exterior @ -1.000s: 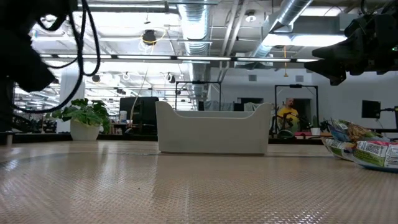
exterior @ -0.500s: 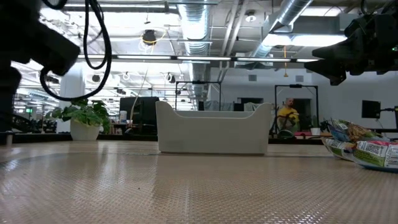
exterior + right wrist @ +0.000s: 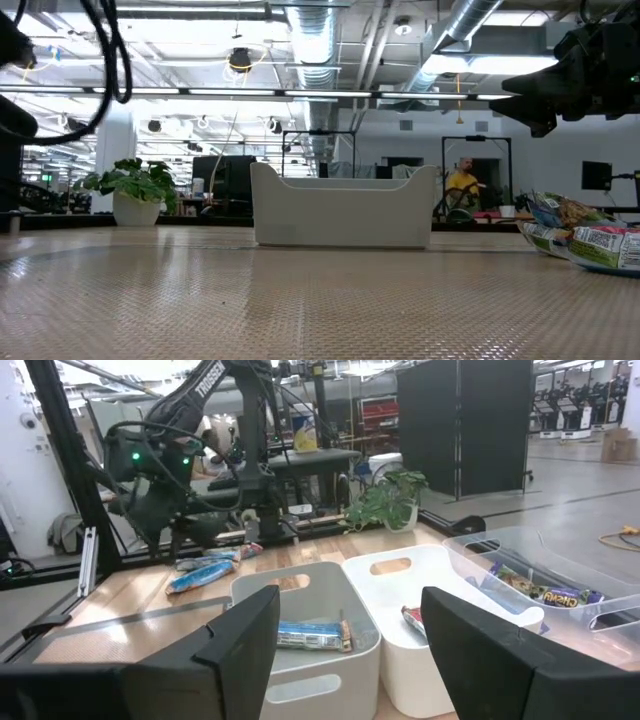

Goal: Pick and place Granola Bars by type
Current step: Put the orange granola bar into the gray bin

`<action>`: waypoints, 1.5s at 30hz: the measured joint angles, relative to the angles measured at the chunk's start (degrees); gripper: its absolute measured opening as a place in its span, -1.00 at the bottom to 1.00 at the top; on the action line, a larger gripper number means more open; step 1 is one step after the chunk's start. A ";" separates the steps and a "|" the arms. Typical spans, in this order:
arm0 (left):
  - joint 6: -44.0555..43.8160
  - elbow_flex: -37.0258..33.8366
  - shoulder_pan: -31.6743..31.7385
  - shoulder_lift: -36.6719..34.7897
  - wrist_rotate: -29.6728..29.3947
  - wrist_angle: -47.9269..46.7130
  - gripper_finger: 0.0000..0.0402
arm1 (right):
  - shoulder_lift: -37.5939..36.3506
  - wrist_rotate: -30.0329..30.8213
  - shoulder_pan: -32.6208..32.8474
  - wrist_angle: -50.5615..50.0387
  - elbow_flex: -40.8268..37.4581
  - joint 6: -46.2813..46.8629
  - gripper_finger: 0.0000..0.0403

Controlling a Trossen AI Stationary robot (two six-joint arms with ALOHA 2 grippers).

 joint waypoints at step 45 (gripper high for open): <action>48.75 -2.34 -9.42 5.33 -6.92 -6.22 -0.43 | 0.01 -0.02 -0.02 0.00 0.00 0.00 0.19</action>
